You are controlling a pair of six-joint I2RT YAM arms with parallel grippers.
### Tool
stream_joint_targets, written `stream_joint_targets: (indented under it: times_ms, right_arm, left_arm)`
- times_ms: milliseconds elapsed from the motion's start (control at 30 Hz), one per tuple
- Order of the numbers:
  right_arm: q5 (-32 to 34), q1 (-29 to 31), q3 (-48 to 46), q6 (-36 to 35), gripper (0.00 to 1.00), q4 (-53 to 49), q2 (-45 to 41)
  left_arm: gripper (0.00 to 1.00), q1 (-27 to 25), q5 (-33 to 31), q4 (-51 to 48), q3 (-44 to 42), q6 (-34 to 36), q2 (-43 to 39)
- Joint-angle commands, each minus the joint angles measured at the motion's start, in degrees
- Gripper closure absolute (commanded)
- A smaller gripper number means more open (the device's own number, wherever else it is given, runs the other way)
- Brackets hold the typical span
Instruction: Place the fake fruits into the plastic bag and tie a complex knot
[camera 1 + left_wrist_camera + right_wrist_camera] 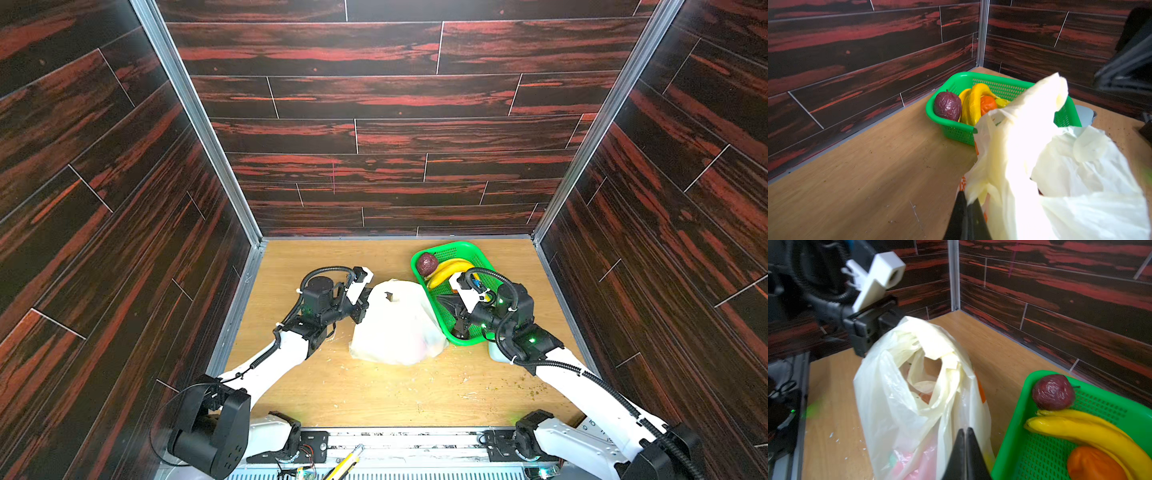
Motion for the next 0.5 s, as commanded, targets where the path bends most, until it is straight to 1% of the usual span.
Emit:
stream_joint_targets:
  times_ms: [0, 100, 133, 267, 467]
  right_arm:
    - [-7.7, 0.2, 1.5, -0.8, 0.72, 0.3, 0.3]
    - [-12.6, 0.2, 2.6, 3.4, 0.59, 1.1, 3.2]
    - [-14.0, 0.2, 2.6, 5.6, 0.57, 2.1, 4.1]
    - [-15.8, 0.1, 1.6, 12.8, 0.51, 6.9, 6.4]
    - [-15.4, -1.2, 0.9, 17.6, 0.45, 8.9, 9.2]
  left_arm:
    - [1.00, 0.3, 2.6, 2.2, 1.1, -0.5, -0.9]
    - [1.00, 0.2, 4.6, 2.3, 1.7, -0.6, -0.2]
    - [1.00, 0.2, 5.2, 2.4, 1.7, -0.6, 0.0]
    - [1.00, 0.2, 6.6, 2.5, 1.8, -0.7, 0.5]
    - [1.00, 0.2, 6.9, 2.7, 2.0, -0.9, 0.9]
